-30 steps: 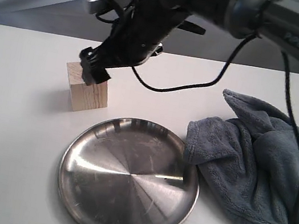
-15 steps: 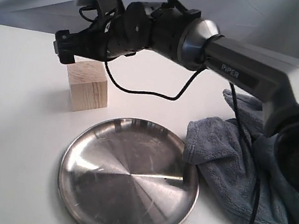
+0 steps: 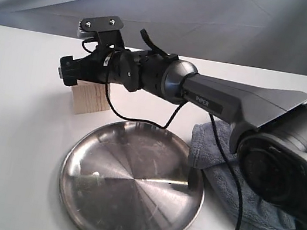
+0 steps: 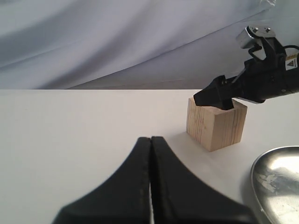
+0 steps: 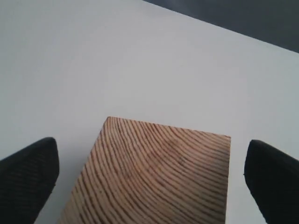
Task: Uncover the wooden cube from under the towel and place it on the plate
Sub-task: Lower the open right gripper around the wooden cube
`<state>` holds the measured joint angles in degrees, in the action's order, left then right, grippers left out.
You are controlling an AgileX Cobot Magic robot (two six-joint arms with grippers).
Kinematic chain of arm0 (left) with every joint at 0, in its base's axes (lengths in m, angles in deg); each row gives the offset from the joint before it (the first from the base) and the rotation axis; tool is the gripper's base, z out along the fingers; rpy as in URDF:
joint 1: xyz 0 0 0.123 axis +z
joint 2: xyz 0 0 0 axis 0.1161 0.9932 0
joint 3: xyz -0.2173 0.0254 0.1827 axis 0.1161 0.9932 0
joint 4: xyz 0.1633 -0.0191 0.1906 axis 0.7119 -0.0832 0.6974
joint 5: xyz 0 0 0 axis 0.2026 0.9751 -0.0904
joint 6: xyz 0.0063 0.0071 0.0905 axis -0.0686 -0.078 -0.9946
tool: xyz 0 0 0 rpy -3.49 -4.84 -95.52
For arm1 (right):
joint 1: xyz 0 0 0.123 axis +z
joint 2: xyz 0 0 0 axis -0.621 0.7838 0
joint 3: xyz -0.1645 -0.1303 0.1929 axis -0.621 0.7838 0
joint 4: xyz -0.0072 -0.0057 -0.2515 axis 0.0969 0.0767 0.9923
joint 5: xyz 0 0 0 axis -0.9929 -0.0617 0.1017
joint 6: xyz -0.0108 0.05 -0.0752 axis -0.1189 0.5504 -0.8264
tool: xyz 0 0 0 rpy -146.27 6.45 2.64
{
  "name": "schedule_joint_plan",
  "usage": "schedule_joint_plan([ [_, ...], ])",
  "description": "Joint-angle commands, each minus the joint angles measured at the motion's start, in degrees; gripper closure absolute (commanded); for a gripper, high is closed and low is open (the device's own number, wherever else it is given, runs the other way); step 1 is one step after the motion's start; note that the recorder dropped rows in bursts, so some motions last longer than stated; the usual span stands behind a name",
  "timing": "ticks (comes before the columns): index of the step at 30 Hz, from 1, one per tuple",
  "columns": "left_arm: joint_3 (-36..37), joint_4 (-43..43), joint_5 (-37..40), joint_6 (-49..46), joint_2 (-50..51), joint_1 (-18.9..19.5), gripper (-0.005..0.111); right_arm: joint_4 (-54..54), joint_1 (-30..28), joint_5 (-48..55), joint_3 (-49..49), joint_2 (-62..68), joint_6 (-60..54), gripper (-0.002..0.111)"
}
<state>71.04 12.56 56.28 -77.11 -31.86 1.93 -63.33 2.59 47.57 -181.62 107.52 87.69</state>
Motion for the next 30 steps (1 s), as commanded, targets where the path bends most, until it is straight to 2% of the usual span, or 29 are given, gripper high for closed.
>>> schedule_joint_plan([
  [1,0.26,-0.28,-0.36,0.19,-0.23,0.17,0.107,-4.17,0.21,-0.95,-0.41,1.95,0.32,0.003],
  [23,0.26,-0.28,-0.36,0.22,-0.23,0.17,0.107,-4.81,1.09,3.61,-0.41,4.07,-0.03,0.004],
  [26,0.26,-0.28,-0.36,0.22,-0.23,0.17,0.107,-5.42,1.09,3.39,-0.41,4.07,0.17,0.008],
  [30,0.26,-0.28,-0.36,0.35,-0.23,0.17,0.107,-8.56,1.09,2.37,-0.41,4.07,0.17,0.026],
])
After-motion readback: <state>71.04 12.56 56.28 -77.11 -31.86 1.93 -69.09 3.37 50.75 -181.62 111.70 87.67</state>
